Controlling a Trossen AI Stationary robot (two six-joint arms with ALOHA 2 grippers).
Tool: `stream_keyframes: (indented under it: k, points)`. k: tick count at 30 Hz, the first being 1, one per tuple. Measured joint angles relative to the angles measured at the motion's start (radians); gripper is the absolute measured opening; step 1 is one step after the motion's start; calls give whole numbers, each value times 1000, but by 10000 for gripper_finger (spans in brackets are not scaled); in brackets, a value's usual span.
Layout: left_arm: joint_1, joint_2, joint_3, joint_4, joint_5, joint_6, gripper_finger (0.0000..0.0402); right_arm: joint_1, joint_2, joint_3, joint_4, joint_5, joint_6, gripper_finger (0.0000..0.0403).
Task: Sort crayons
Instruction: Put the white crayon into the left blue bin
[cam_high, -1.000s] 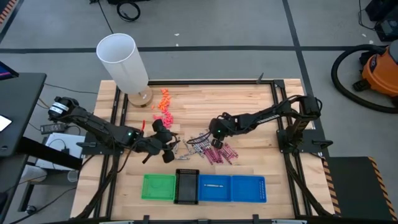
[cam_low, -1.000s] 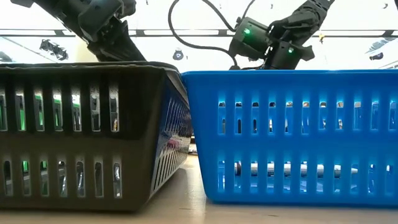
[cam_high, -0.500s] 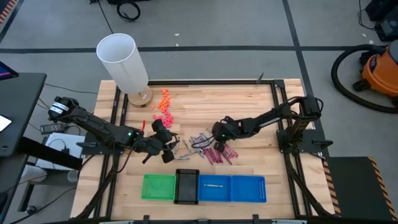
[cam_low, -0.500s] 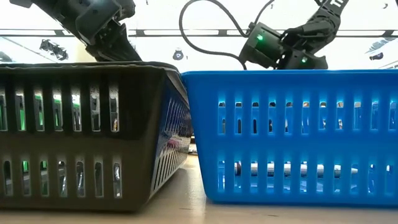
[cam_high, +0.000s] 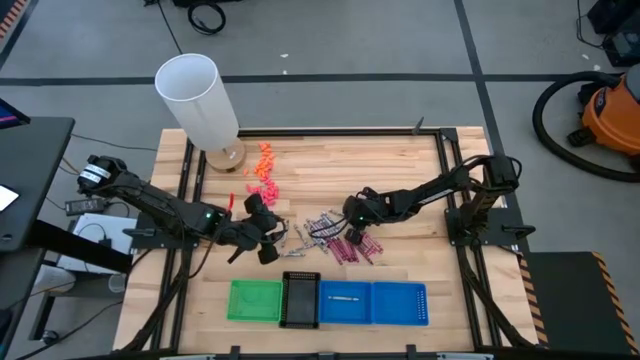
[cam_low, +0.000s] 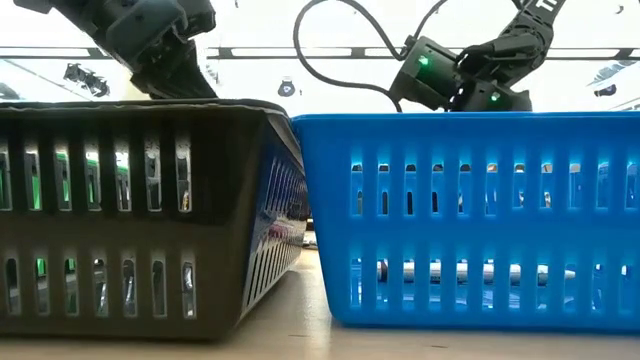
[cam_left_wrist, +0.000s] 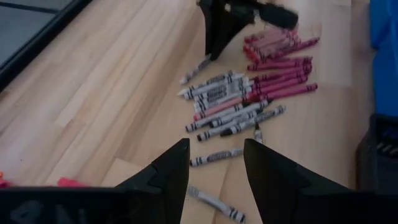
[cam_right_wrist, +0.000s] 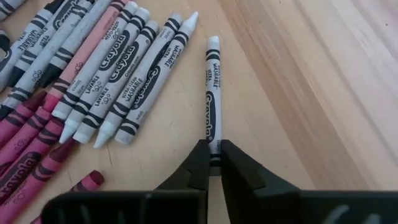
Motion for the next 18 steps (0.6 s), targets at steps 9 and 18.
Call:
stream_keyframes:
  k: [9,18]
  points:
    - [0,0,0,-95,37,-60,162,29,-145,-6,-106,-29,-28,41]
    - [-22,0,0,-85,35,1,162,154,-273,-6,-95,-334,-82,42]
